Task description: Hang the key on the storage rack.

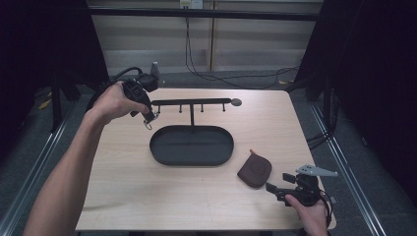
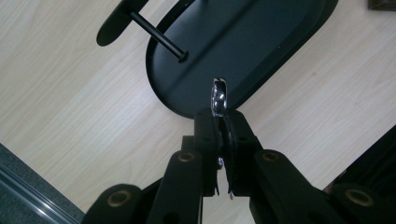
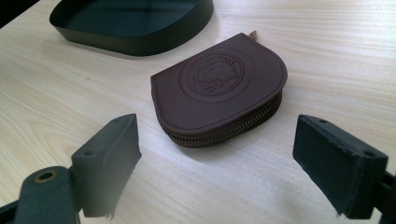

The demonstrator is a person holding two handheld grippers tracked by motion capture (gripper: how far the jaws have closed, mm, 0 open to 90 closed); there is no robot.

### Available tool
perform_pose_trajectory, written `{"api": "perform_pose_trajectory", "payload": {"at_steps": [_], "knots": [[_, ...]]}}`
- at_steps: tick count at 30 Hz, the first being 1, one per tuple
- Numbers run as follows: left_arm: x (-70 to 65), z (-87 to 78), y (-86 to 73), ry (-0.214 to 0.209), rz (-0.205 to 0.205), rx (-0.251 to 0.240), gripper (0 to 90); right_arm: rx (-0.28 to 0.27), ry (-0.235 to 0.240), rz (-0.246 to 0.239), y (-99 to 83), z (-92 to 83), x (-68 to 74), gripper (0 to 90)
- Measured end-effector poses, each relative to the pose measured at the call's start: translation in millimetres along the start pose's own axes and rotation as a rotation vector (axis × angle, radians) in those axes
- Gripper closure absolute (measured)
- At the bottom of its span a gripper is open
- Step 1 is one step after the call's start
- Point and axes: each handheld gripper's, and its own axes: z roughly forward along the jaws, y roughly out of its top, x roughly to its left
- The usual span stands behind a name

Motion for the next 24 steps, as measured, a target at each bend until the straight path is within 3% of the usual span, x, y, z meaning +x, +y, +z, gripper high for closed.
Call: {"api": "perform_pose_trajectory", "payload": {"at_steps": [10, 24], "knots": [[5.3, 15.7, 12.7, -0.011, -0.012, 0.02, 85.3, -0.002, 0.005, 0.004, 0.0, -0.1, -0.5, 14.7], [17.8, 19.1, 19.0, -0.007, -0.038, 0.018, 85.4, -0.002, 0.008, 0.005, 0.0, 0.1, -0.8, 14.7]]}}
